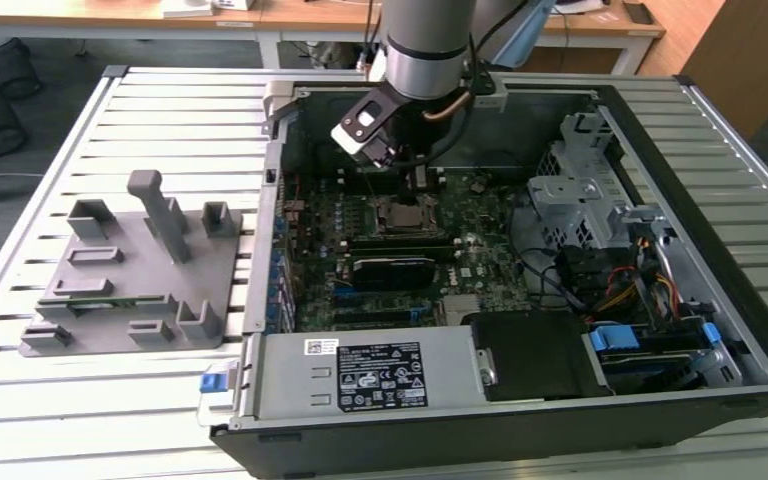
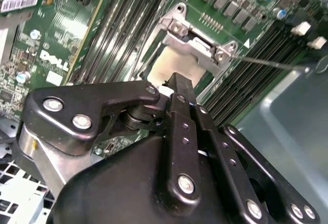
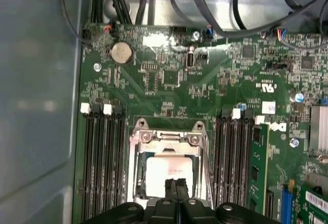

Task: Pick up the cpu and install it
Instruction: 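Close the cpu cover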

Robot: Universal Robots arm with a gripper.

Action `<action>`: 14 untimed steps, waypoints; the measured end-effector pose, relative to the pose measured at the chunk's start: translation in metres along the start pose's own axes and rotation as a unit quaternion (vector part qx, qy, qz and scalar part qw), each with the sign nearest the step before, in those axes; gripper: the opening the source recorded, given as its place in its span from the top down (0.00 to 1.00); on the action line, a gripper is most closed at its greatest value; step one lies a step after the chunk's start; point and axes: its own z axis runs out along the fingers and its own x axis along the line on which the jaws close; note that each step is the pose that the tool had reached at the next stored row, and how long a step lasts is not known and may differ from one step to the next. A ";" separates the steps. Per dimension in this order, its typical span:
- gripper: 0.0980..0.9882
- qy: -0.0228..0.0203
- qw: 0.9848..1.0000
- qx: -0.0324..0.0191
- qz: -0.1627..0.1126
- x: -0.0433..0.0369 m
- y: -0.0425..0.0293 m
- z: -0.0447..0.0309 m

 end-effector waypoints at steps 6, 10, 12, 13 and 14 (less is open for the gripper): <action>0.99 0.000 1.000 0.000 0.000 0.0003 -0.0090 0.0036; 0.99 0.000 1.000 0.000 -0.005 0.0005 -0.0144 0.0064; 0.99 0.000 1.000 0.000 -0.008 0.0005 -0.0148 0.0079; 0.99 0.000 1.000 0.000 -0.008 0.0004 -0.0149 0.0089; 0.99 0.000 1.000 0.000 -0.008 0.0005 -0.0153 0.0100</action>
